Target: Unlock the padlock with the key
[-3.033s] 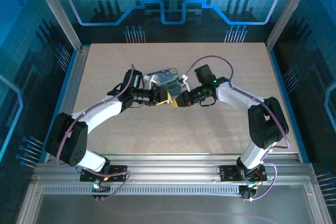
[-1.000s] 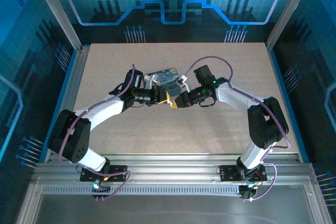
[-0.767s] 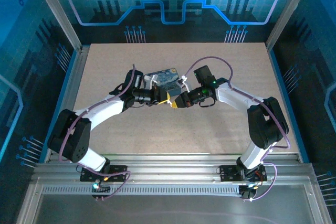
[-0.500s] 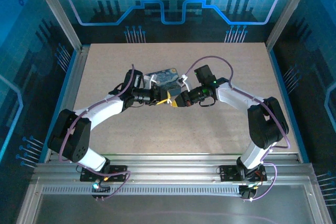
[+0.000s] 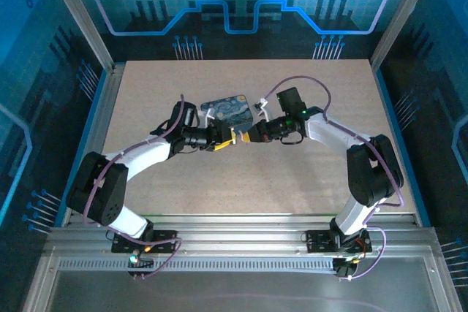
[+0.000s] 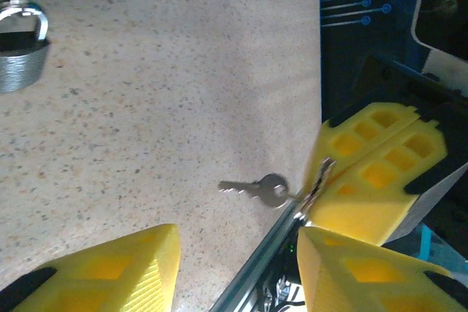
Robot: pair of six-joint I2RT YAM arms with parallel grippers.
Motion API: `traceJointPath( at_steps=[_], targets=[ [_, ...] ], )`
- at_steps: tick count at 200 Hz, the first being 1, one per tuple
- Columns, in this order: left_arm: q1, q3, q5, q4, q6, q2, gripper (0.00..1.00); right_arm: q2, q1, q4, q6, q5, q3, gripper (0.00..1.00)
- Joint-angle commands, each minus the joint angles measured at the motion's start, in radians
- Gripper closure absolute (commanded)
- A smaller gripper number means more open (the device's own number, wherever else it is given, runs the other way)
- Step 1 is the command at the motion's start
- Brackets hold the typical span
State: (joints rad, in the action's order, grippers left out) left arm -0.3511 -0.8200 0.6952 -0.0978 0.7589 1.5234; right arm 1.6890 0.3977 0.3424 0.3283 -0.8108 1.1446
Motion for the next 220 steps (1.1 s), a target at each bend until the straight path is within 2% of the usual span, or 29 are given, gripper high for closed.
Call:
traceJointPath(
  at_steps=[1, 17, 56, 74, 89, 118, 138, 186, 220],
  targets=[
    [0.020, 0.030, -0.010, -0.083, 0.089, -0.023, 0.47, -0.026, -0.014, -0.023, 0.093, 0.038, 0.014, 1.00],
    [0.018, 0.045, -0.022, -0.142, 0.214, -0.015, 0.42, -0.035, -0.014, -0.070, 0.173, 0.060, 0.011, 1.00],
    [0.003, 0.097, -0.057, -0.346, 0.677, 0.026, 0.41, -0.088, 0.027, -0.289, 0.365, 0.105, -0.029, 1.00],
    [-0.015, 0.126, -0.088, -0.463, 0.881, 0.048, 0.41, -0.094, 0.059, -0.346, 0.403, 0.115, -0.018, 1.00],
    [-0.029, 0.143, -0.124, -0.532, 0.999, 0.058, 0.42, -0.092, 0.081, -0.360, 0.412, 0.129, -0.005, 1.00],
    [-0.058, 0.119, -0.143, -0.541, 1.122, 0.072, 0.42, -0.086, 0.105, -0.444, 0.460, 0.139, -0.015, 1.00],
    [-0.070, 0.133, -0.177, -0.606, 1.211, 0.079, 0.42, -0.081, 0.118, -0.482, 0.476, 0.145, -0.023, 1.00],
    [-0.074, 0.152, -0.213, -0.673, 1.306, 0.065, 0.44, -0.073, 0.136, -0.514, 0.466, 0.177, -0.040, 1.00],
    [-0.073, 0.169, -0.238, -0.699, 1.341, 0.052, 0.55, -0.072, 0.140, -0.541, 0.472, 0.189, -0.055, 1.00]
  ],
)
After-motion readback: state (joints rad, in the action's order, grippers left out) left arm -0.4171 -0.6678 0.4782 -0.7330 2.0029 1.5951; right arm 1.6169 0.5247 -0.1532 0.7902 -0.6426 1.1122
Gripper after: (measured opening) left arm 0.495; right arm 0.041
